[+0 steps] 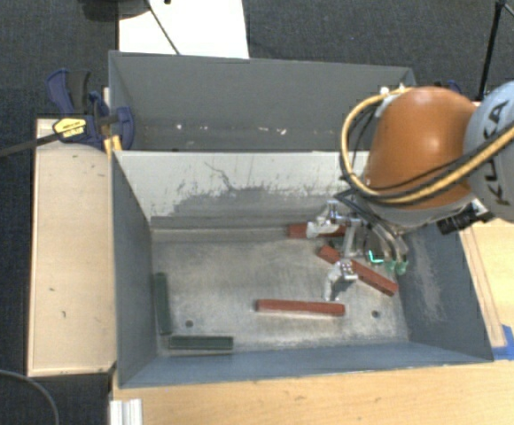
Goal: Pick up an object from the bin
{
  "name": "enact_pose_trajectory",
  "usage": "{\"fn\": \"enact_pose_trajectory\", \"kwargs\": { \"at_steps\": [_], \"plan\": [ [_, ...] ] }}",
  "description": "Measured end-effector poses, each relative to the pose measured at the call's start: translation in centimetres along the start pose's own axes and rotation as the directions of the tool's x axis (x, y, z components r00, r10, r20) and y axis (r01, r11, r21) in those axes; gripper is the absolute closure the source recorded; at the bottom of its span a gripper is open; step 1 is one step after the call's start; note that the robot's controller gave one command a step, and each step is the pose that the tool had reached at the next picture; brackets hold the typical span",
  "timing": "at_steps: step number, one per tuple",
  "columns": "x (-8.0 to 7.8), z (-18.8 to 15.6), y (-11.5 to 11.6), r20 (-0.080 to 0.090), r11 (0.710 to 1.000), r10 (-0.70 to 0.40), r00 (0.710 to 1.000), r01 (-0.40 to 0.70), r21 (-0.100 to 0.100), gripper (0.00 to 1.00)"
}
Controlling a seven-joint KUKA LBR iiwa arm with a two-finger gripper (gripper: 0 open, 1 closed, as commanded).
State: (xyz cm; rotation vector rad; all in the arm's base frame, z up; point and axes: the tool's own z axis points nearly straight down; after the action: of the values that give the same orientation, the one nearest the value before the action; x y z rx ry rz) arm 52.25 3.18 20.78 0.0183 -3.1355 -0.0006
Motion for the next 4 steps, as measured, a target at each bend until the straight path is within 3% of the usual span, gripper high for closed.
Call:
{"fn": "enact_pose_trajectory", "kwargs": {
  "at_steps": [1, 2, 3, 4],
  "plan": [
    [-0.2, -0.4, 0.0, 0.008, 1.0, 0.001, 1.0, -0.001, 0.0, 0.0],
    [0.4, 4.9, -0.3, 0.015, 1.0, 0.001, 1.0, -0.001, 0.0, 0.0],
    [-0.5, 11.7, -0.1, 0.009, 0.99, 0.141, 0.99, -0.141, -0.002, 1.0],
    [-0.5, 11.7, -0.1, 0.008, 0.99, 0.142, 0.99, -0.142, -0.002, 0.0]
  ]
}}
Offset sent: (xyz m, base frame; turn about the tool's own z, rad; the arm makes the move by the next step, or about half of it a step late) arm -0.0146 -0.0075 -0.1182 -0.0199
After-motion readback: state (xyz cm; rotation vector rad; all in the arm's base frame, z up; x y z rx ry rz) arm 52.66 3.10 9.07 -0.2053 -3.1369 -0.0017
